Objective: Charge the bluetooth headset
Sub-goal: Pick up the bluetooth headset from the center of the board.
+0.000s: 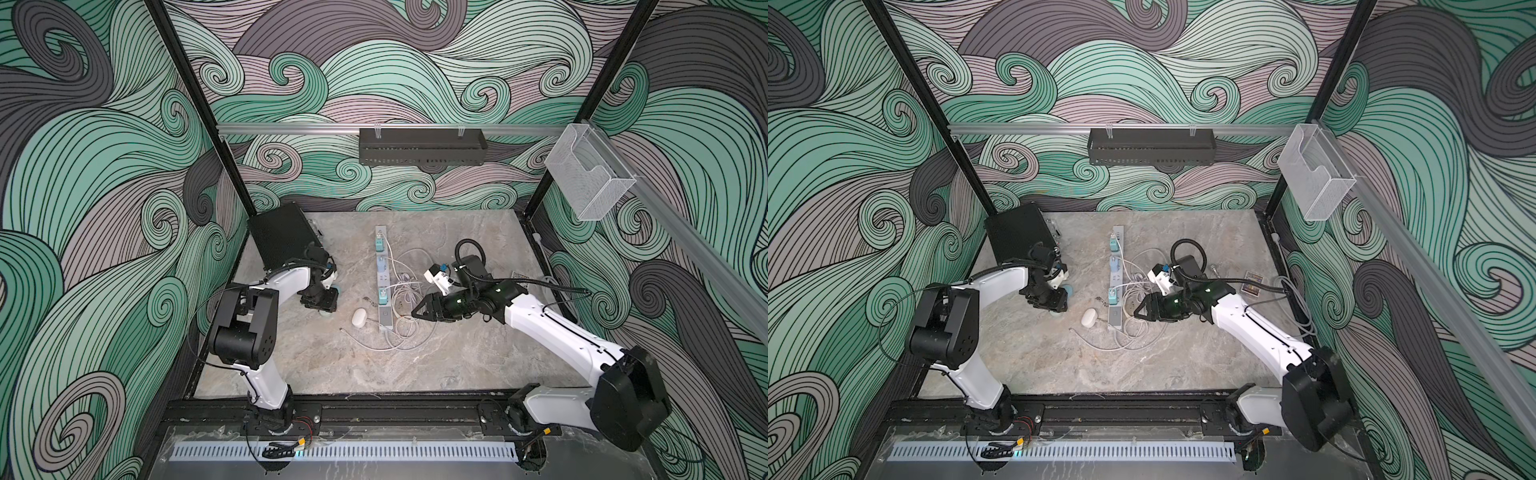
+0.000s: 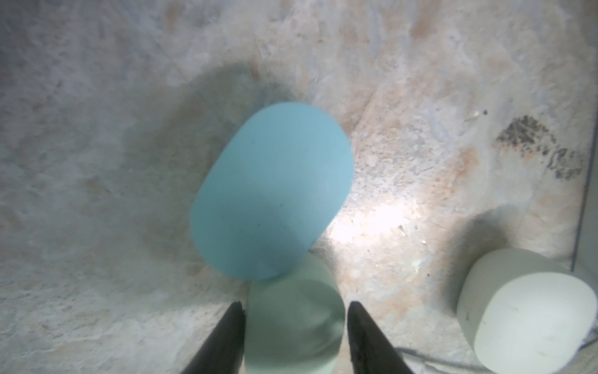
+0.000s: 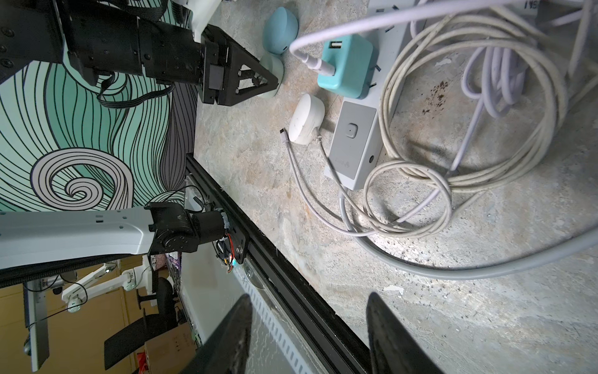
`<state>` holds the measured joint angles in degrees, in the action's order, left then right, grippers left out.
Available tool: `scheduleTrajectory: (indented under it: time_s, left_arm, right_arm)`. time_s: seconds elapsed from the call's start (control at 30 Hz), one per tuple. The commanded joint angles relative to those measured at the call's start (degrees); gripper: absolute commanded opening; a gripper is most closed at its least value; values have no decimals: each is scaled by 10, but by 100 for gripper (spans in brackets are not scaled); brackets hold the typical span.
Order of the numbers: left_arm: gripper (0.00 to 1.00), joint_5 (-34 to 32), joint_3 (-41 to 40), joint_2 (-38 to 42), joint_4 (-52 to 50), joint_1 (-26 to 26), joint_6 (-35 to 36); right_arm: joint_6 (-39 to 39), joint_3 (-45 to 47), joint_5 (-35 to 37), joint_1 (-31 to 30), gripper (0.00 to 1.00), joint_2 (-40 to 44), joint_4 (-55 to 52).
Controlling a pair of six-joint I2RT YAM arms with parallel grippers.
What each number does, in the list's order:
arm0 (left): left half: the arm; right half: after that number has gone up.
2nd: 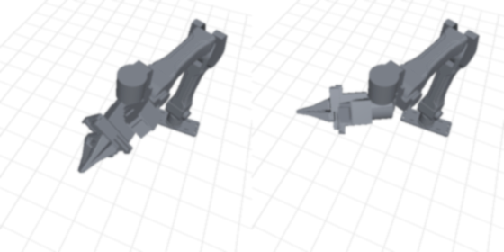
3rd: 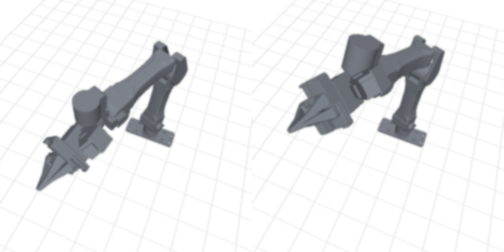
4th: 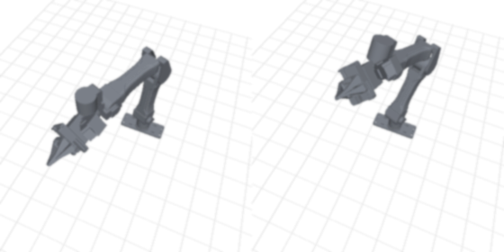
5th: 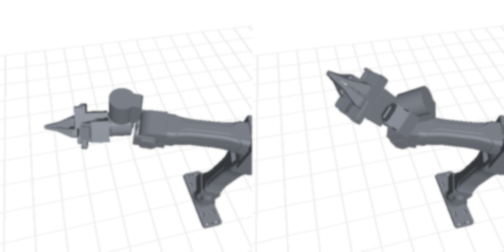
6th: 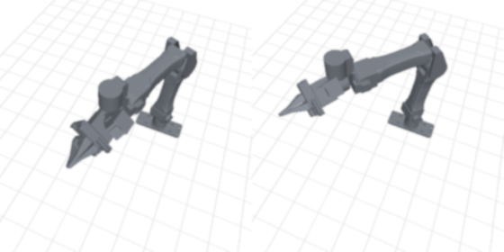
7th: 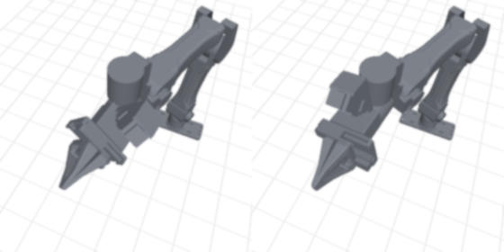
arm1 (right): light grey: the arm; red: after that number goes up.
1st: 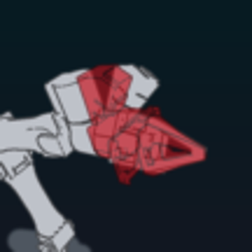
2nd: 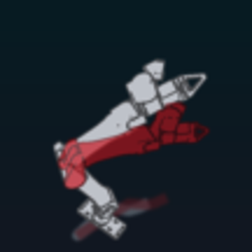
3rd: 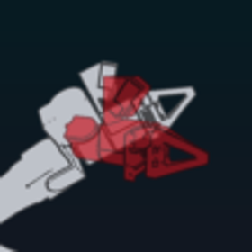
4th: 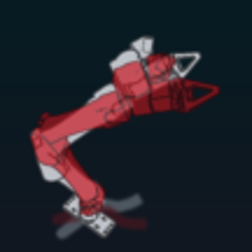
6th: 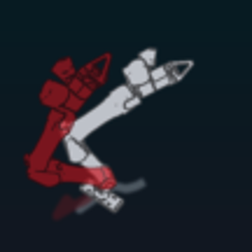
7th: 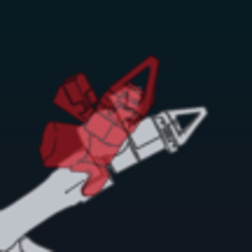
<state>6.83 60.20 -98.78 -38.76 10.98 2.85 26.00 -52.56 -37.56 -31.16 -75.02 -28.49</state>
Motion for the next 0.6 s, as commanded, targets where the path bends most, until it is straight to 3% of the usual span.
scheduleTrajectory:
  time_s: [0.0, 0.37, 0.57]
  left_arm:
    - [51, 10, 13, 17, -8, -1, -7]
    - [40, 5, 16, 20, -15, -1, -6]
    - [33, 57, 5, 94, -39, -1, -3]
  right_arm:
    - [6, -4, 0, -5, 56, -4, 1]
    - [-7, -3, 15, -9, 56, 5, -9]
    - [-96, -7, 91, -88, 54, 28, -22]
